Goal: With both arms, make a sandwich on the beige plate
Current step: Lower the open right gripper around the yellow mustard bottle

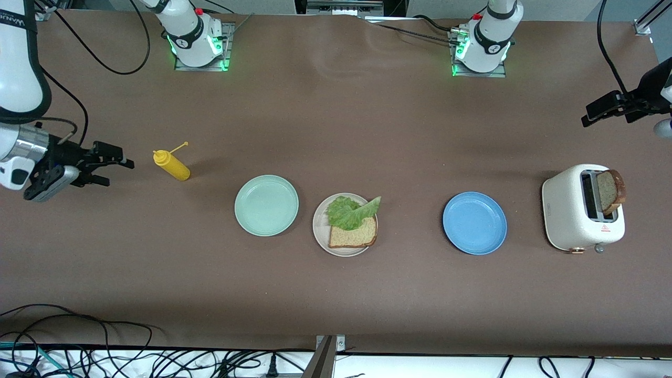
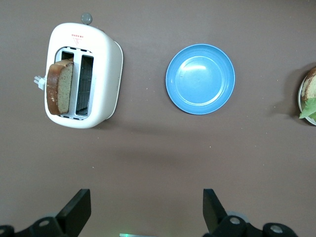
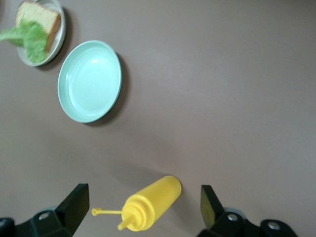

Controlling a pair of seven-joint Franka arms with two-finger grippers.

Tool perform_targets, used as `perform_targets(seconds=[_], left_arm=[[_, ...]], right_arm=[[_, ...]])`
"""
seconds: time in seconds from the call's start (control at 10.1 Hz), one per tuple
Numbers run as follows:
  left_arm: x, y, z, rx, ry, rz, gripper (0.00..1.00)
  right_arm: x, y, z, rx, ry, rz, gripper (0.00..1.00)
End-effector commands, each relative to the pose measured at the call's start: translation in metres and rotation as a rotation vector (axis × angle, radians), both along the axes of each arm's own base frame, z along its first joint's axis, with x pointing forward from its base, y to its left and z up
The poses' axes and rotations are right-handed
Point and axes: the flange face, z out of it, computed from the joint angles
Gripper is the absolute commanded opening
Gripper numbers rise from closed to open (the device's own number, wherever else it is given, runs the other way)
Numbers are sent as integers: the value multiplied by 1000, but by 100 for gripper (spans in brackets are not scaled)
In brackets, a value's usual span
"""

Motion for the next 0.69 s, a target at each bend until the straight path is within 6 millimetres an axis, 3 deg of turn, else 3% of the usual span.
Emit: perform_targets(seconds=[0.0, 0.4, 0.59], left_arm=[[-4, -1, 6, 43, 6, 1, 100], [-3, -1, 4, 44, 11, 1, 100], [-3, 1, 4, 44, 11, 4, 100]], right_arm=[[-44, -35, -30, 112, -167, 144, 100], [-82, -80, -104, 216, -389, 314, 100], [-85, -83, -144, 247, -489, 382, 100]])
